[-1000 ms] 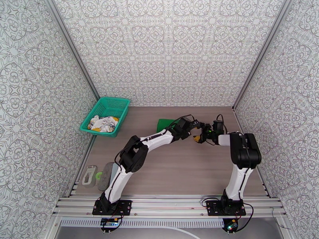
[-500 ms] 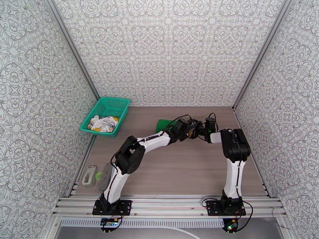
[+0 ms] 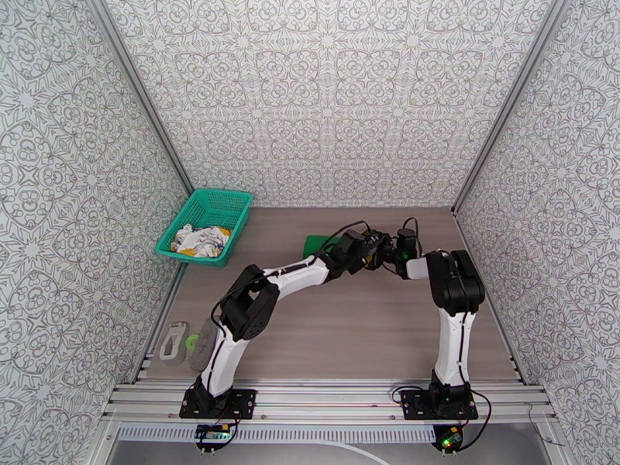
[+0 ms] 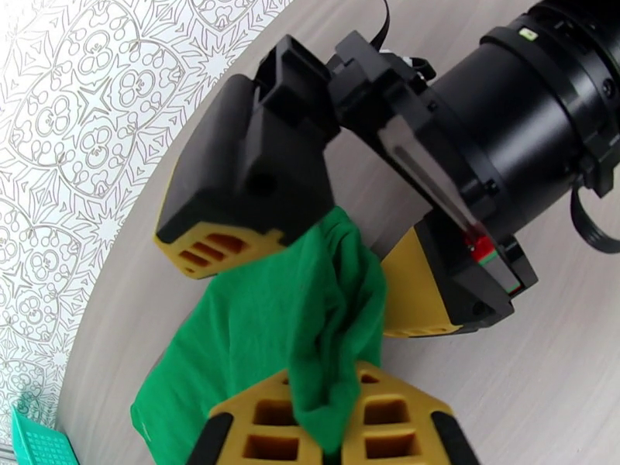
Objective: Fold and stack the mixed laundry pile
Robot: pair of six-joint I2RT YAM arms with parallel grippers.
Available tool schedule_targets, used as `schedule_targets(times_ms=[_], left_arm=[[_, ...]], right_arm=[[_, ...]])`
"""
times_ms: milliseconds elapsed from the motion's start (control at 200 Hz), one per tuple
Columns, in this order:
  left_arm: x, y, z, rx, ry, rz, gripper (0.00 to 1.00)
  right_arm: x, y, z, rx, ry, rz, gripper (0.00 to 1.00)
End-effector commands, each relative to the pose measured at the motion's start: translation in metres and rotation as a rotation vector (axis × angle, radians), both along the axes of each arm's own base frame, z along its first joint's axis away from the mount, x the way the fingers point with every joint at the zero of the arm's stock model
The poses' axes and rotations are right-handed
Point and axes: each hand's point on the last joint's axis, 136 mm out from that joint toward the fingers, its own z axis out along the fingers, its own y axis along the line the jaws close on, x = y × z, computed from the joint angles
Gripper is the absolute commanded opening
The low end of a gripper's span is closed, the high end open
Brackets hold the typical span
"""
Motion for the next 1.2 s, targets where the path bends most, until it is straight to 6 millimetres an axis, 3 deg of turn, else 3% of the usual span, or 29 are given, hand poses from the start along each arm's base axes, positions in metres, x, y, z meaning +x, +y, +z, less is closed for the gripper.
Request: schedule_targets(times_ms=[0, 205, 370, 500, 570, 615, 755, 890, 1015, 1195], left_arm=[[-0.002, -0.002, 0.026, -0.072, -0.02, -0.011, 0.0], [-0.017, -0.002, 0.021, -0.116, 0.01, -0.045, 0.0], [-0.031, 0.001, 0.011, -0.12, 0.04, -0.072, 0.0], [-0.044, 0.004, 0.0, -0.129, 0.069, -0.09, 0.0], [-0.047, 0.007, -0.003, -0.13, 0.085, -0.088, 0.12], [-0.051, 0.008, -0.003, -0.138, 0.096, -0.089, 0.25], [-0.07, 0.012, 0.005, -0.203, 0.143, -0.098, 0.48], [-0.087, 0.026, 0.029, -0.312, 0.166, -0.056, 0.58], [-0.1, 0.051, 0.05, -0.426, 0.193, 0.007, 0.61], [-0.11, 0.103, 0.046, -0.49, 0.242, 0.13, 0.62]], right_arm=[[-0.031, 0.017, -0.05, -0.032, 0.174, 0.055, 0.85], [-0.036, 0.026, -0.057, -0.155, 0.13, 0.147, 0.67], [-0.04, 0.021, -0.064, -0.266, 0.101, 0.204, 0.37], [-0.043, 0.016, -0.067, -0.362, 0.052, 0.253, 0.21], [-0.044, 0.009, -0.069, -0.443, 0.032, 0.281, 0.13], [-0.045, 0.006, -0.067, -0.484, 0.008, 0.301, 0.11], [-0.043, -0.006, -0.057, -0.62, -0.066, 0.35, 0.06], [-0.038, -0.024, -0.039, -0.802, -0.145, 0.403, 0.02], [-0.025, -0.048, -0.012, -1.013, -0.233, 0.437, 0.0], [0.003, -0.082, 0.03, -1.33, -0.39, 0.534, 0.0]])
